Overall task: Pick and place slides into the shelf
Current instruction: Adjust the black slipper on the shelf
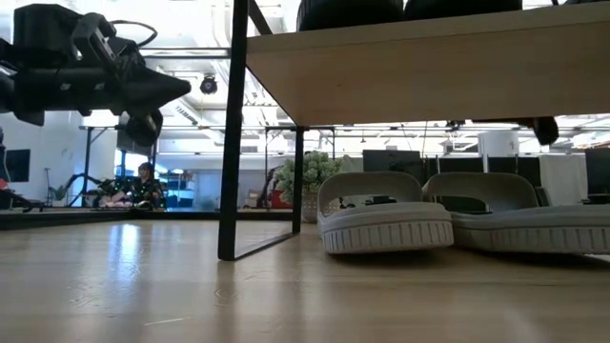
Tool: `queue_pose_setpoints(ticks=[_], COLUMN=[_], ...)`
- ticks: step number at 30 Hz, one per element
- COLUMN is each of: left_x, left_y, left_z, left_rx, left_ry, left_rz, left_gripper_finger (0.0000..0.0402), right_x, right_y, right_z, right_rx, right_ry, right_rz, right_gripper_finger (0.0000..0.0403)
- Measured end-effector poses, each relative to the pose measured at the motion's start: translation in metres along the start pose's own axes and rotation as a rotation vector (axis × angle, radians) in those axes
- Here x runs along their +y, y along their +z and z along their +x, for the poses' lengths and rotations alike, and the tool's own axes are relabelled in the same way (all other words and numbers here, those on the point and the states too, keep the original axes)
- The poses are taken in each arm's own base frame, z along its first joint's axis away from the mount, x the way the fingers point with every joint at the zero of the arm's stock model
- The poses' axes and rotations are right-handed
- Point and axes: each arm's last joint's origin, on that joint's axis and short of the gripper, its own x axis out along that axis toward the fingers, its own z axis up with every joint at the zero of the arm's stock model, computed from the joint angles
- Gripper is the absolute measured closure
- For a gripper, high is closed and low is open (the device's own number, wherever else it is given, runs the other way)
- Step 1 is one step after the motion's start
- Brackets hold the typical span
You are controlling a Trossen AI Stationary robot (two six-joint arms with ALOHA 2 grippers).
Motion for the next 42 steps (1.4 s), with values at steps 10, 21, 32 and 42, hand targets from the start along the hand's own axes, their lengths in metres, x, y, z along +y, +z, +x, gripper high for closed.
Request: queue_pose_setpoints(ticks=[10, 21, 32, 42], left_x=[0.001, 0.002, 0.003, 0.005], left_y=[-0.002, -0.002, -0.003, -0.003], left_z=[0.001, 0.001, 0.002, 0.002], left_rx=[0.013, 0.016, 0.017, 0.018], left_ry=[0.007, 0.018, 0.026, 0.037], left_rz=[-0.055, -0.085, -0.087, -0.088], left_gripper_finger=[0.0402, 0.0402, 0.0402, 0.0402], right_x=[-0.004, -0.005, 0.004, 0.008], right_y=[-0.016, -0.022, -0.004, -0.007], right_z=[0.007, 0.010, 0.003, -0.004], right_rx=[0.031, 0.011, -0.005, 0.226], right_ry=[0.031, 0.097, 0.161, 0.342], right_rz=[-0.060, -0.069, -0.133, -0.108], right_gripper_finger=[0.0390, 0.0390, 0.0390, 0.0390])
